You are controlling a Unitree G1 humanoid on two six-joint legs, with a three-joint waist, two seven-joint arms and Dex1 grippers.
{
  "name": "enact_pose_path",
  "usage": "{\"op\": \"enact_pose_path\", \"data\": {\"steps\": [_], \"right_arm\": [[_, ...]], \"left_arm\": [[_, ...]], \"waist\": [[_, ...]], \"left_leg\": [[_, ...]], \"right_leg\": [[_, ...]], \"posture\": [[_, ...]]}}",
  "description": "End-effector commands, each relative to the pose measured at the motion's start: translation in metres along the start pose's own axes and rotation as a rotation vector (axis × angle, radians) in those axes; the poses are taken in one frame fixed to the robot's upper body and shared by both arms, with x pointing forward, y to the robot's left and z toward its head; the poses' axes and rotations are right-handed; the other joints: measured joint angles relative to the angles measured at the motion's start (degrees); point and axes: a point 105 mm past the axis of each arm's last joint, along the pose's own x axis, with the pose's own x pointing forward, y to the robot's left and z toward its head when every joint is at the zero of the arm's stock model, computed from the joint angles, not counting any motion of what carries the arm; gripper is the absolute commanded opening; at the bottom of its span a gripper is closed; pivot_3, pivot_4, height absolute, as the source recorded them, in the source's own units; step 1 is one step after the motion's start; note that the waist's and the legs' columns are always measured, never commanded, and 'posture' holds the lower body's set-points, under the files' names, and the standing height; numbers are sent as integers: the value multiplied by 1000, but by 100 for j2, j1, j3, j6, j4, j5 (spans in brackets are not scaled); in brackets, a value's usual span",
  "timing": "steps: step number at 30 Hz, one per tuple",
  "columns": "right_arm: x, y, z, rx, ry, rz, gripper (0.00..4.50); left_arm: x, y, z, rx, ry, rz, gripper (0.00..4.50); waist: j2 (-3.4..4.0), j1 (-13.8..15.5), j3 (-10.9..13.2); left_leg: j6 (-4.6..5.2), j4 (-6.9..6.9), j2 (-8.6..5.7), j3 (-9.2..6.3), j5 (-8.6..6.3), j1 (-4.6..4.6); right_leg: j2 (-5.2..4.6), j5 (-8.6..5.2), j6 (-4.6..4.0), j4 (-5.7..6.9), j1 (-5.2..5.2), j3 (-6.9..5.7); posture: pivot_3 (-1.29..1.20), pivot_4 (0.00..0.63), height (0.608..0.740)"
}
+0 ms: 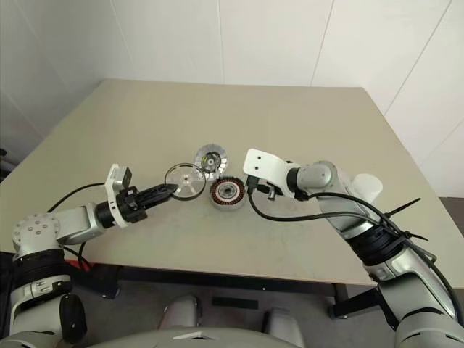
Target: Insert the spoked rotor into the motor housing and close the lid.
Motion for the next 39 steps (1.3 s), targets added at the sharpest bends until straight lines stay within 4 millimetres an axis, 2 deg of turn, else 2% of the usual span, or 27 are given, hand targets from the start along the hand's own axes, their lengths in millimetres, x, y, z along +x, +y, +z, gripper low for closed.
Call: {"op": "enact_pose_path", "data": {"steps": [1,10,16,20,23,28,31,35,37,39], "right_arm": [[5,5,8,-144,-14,72,2503],[35,22,-4,-256,16,212,2503],[38,13,-2,-302,18,204,2503],[38,10,5,-343,8,207,2503],[38,11,11,-369,-7,221,2503],[42,18,6,-383,7,255,2503],[42,22,4,-382,10,272,1876],[41,22,4,-385,10,272,535],[41,22,4,-389,10,269,9],[41,22,4,-393,11,269,9]], "left_arm": [[-5,-14,12,46,-39,-36,502],[-7,-14,5,49,-70,-24,502],[-9,-11,-7,32,-70,-17,502],[-11,-10,-7,25,-86,-6,502],[-12,-9,-6,24,-97,5,502],[-13,-9,-4,24,-108,15,502],[-13,-9,-4,24,-114,21,502],[-11,-9,-5,21,-119,26,502],[-10,-8,-5,19,-120,28,502],[-9,-8,-6,17,-121,31,502]], "waist": [[-2,-1,-1],[-5,-12,0],[-8,-60,0],[-10,-106,1],[-11,-137,1],[-11,-142,1],[-15,-142,0],[-20,-149,-2],[-20,-150,-2],[-21,-146,-2]], "left_leg": [[1,1,0,0,0,0],[12,15,-1,0,-7,-8],[14,22,2,0,-8,-10],[17,23,3,-1,-10,-12],[31,25,3,-1,-18,-12],[33,26,4,-1,-19,-11],[33,27,3,-1,-19,-12],[33,27,5,-1,-19,-1],[34,28,6,0,-20,4],[34,29,6,0,-20,7]], "right_leg": [[0,0,-1,1,0,0],[-2,1,-5,0,0,-3],[-1,2,-6,4,1,-4],[0,2,-6,4,1,-7],[0,2,-7,4,1,-6],[1,3,-8,5,1,-6],[0,3,-8,4,2,-6],[2,3,-9,10,6,-6],[4,5,-11,13,9,-6],[3,6,-12,14,12,-5]], "posture": [[0,0,740],[0,0,740],[0,0,740],[0,0,740],[0,0,740],[0,0,740],[0,0,740],[0,0,740],[0,0,740],[0,0,740]]}}
